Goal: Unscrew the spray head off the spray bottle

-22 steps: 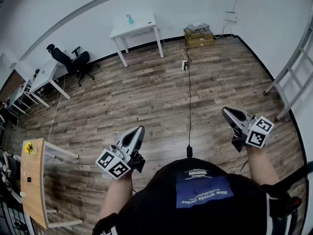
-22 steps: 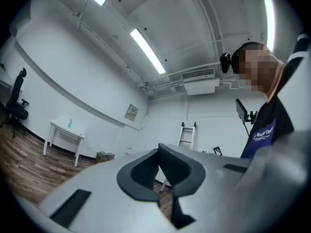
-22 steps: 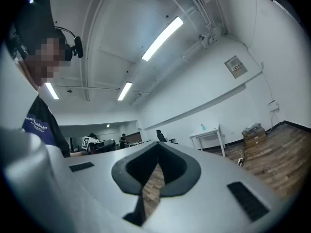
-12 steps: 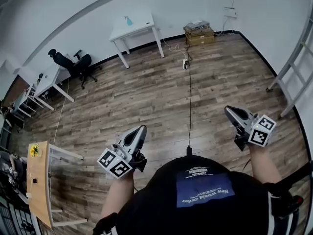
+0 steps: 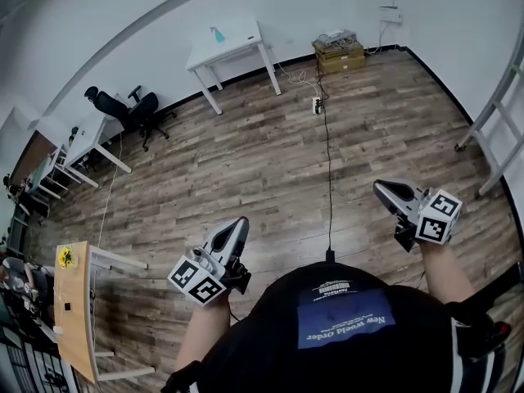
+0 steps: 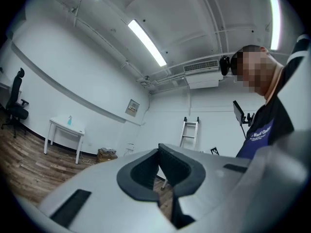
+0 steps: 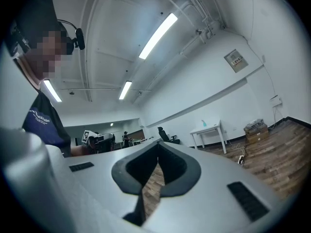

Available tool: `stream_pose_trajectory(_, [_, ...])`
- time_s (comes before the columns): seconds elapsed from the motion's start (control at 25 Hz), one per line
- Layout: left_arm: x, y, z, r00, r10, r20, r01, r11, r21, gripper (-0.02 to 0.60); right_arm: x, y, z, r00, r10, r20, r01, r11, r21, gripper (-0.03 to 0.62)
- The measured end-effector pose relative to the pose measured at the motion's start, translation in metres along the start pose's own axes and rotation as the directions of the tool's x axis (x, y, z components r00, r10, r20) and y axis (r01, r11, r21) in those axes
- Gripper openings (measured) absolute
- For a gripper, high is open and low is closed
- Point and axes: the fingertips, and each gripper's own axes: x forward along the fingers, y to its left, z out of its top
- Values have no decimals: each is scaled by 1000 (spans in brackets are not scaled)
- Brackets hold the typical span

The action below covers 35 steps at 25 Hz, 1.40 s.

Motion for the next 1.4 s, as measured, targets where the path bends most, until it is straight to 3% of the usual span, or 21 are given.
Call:
stream_pose_trajectory(0.32, [-23,113,27,1000,-10,29,10,1000,-2,3,119,10,3,1000,-17,-3,17,999,-37,-3])
stream_pose_trajectory(0.52, [-39,183,58,999,-32,16,31,998,46,3,193,24,13,999,-41,9,42,997,-61,-3])
stream_pose_trajectory(0.88, [-69,276,76,999,-21,33,20,1000,19,3,284,29,7,998,-54,-12,54,997,-55,-3])
stream_pose_trajectory(1.16, [-47,313,71,999,7,31,-7,1000,1,3,320,-6,10,999,-27,-32,26,999,-46,-3])
stream_pose_trajectory(1.4, [20,323,65,998,47,40,-47,999,22,3,327,-78,28,999,34,-36,-36,998,-42,-3])
